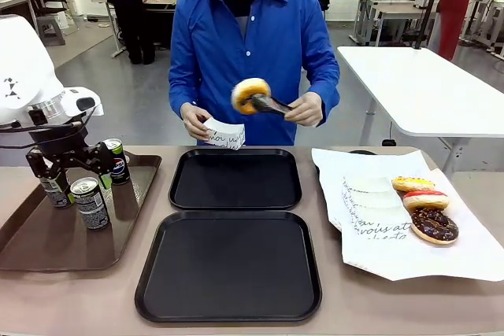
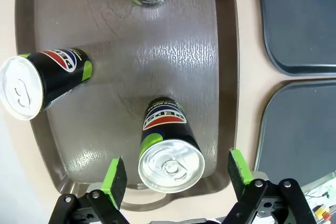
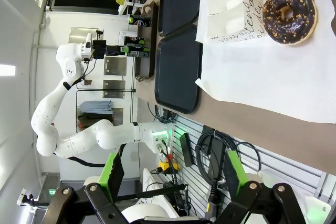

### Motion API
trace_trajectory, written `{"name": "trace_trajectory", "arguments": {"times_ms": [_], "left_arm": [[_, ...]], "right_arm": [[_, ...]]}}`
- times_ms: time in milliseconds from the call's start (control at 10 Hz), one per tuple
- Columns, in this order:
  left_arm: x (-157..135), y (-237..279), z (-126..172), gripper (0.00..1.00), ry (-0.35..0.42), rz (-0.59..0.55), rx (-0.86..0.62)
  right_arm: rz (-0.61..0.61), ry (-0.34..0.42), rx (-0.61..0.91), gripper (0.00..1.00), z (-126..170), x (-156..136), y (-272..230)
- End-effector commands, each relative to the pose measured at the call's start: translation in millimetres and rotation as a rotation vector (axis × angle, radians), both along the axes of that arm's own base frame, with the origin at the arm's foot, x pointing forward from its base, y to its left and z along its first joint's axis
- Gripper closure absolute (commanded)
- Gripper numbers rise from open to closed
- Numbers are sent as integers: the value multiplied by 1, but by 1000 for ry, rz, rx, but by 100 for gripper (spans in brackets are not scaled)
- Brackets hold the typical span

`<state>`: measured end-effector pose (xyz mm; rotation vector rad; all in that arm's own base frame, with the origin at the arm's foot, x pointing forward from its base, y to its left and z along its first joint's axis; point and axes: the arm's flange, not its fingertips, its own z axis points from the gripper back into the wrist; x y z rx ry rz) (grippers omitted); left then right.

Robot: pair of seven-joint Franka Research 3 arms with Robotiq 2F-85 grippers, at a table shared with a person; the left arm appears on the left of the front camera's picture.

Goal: Set up donuts and drinks on trays.
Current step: Pick up one Pepsi coke and place it on the Flat Tray.

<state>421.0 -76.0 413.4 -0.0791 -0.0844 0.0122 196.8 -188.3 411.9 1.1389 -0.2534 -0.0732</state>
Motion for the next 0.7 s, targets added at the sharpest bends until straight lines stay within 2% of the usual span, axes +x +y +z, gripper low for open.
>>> {"name": "trace_trajectory", "arguments": {"times_ms": [0, 600], "left_arm": [[6, -8, -16, 0, -20, 38, 32], [10, -12, -43, 0, 10, 41, 103]], "right_arm": [[-1, -23, 23, 0, 1, 3, 1], [-1, -23, 23, 0, 1, 3, 1]]}}
